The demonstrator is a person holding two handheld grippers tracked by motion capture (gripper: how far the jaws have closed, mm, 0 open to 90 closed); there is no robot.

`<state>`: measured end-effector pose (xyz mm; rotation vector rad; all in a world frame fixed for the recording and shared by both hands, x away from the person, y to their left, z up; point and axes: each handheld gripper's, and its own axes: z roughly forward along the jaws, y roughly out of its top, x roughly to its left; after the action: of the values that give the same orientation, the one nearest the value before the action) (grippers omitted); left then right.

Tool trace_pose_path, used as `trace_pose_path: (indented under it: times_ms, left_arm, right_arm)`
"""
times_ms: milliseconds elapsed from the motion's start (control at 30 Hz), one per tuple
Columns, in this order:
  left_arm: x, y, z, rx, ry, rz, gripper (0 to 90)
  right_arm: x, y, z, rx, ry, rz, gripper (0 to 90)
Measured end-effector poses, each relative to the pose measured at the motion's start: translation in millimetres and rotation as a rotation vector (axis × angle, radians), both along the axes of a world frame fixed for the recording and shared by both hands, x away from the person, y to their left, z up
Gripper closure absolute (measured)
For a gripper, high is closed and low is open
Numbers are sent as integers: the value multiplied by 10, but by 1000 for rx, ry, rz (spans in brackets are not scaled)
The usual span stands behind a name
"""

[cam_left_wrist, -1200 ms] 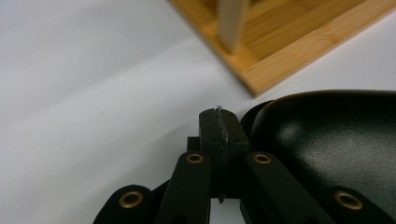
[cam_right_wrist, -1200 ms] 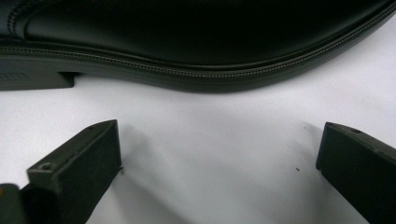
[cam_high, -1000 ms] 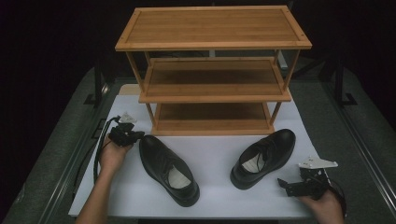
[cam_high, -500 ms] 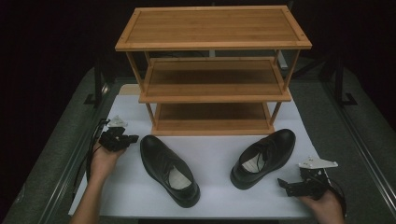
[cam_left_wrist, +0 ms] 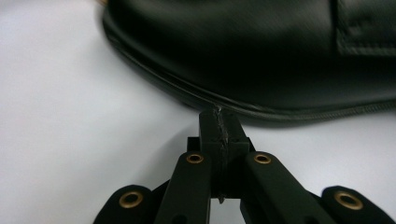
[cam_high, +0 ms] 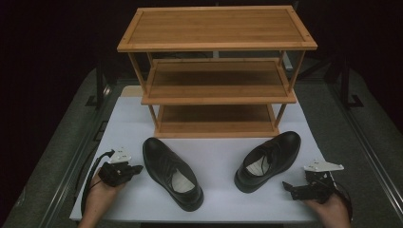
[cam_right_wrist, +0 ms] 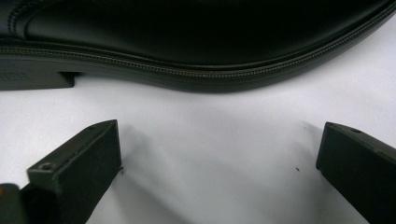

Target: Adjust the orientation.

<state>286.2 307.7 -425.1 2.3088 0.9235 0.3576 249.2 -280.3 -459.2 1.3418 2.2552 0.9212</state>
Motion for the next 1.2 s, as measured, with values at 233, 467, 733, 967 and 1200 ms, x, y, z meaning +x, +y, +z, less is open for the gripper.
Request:
trace_pose_path:
  times_ms: [233,467,733,967,1200]
  left_arm:
    - [33,-24,-53,-7,16,-9,900]
    - [77,-38,-56,-8,17,-15,900]
    - [187,-101,-51,-33,13,-54,900]
    - [262,-187,-36,-21,2,-65,900]
    - [359,-296,-55,-41,2,-78,900]
  right_arm:
    - [0,-1,0,1,0,0,0]
    - [1,-1,0,0,0,0,0]
    - [4,-2,-1,-1,-3,3,0]
    - [4,-2,-1,-1,-2,3,0]
    - [4,-1,0,-1,0,2,0]
